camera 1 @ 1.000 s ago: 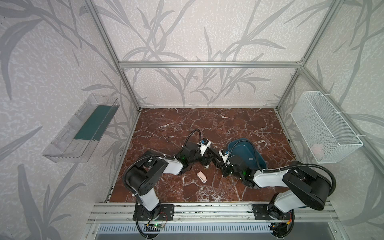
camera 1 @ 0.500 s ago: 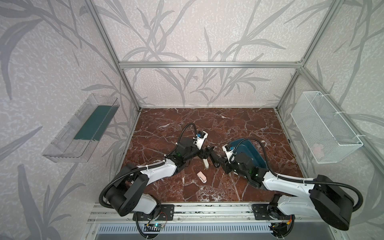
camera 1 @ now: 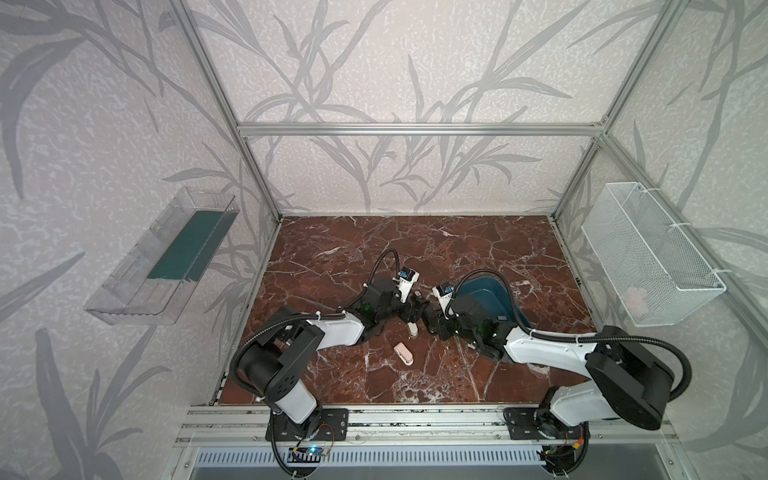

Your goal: Load the staples into the stapler

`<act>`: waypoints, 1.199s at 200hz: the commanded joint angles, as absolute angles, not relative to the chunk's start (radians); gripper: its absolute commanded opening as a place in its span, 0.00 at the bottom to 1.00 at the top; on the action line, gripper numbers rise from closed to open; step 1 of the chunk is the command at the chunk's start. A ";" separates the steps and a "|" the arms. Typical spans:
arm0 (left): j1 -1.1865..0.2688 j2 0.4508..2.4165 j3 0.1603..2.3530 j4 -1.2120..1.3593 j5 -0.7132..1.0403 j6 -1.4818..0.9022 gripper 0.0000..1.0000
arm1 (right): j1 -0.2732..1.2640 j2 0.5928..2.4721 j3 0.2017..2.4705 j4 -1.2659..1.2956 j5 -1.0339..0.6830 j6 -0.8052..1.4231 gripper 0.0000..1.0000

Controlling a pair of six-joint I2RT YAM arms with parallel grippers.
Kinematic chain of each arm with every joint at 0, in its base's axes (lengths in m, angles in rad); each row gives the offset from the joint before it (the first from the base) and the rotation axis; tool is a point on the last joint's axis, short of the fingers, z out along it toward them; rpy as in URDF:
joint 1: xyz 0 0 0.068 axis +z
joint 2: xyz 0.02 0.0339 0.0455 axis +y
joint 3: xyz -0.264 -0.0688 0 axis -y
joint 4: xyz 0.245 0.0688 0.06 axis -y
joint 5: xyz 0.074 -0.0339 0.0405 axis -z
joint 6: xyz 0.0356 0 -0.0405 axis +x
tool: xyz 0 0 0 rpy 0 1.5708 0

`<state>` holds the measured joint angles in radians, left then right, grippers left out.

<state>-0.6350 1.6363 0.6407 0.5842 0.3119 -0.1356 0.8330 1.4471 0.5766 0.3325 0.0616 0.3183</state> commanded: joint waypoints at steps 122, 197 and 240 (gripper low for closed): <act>-0.634 1.799 0.690 0.716 0.364 -0.192 0.76 | 0.845 1.697 0.419 0.582 0.048 0.440 0.14; -0.633 1.816 0.687 0.733 0.365 -0.194 0.76 | 0.854 1.801 0.380 0.676 0.107 0.446 0.11; -0.633 1.828 0.686 0.736 0.364 -0.191 0.76 | 0.897 1.897 0.342 0.783 0.201 0.453 0.09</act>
<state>-0.6144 1.8103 0.6708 0.7059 0.3161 -0.1940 0.8589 1.7691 0.4259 1.0145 0.2016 0.4442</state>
